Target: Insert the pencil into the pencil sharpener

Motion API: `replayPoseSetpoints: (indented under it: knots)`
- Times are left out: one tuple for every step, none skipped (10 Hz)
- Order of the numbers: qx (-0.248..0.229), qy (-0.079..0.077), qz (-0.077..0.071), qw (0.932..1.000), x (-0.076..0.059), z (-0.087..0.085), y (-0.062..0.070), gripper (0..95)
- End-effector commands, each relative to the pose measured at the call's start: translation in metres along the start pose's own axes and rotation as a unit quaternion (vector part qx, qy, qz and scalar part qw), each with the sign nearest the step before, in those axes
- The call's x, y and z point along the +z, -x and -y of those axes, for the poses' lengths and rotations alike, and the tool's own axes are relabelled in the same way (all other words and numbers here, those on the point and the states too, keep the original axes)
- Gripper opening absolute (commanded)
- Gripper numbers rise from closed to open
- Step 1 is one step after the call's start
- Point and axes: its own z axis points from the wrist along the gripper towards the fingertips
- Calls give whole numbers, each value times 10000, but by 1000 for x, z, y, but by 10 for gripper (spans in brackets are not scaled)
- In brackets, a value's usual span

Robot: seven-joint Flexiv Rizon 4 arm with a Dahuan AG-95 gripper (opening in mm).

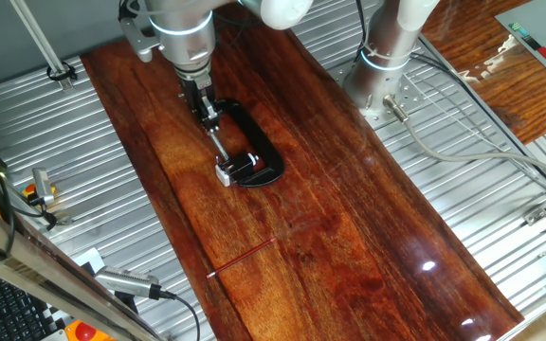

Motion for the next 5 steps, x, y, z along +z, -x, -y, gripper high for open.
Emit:
replayPoseSetpoints:
  knots:
    - [15,3,3,10000,0,0,0,0]
    - [-2,0,2,10000,0,0,-1,0]
    - [-2,-1,2,10000,0,0,-1,0]
    - [2,4,3,10000,0,0,-1,0]
    - [-65,7,4,10000,0,0,-1,0]
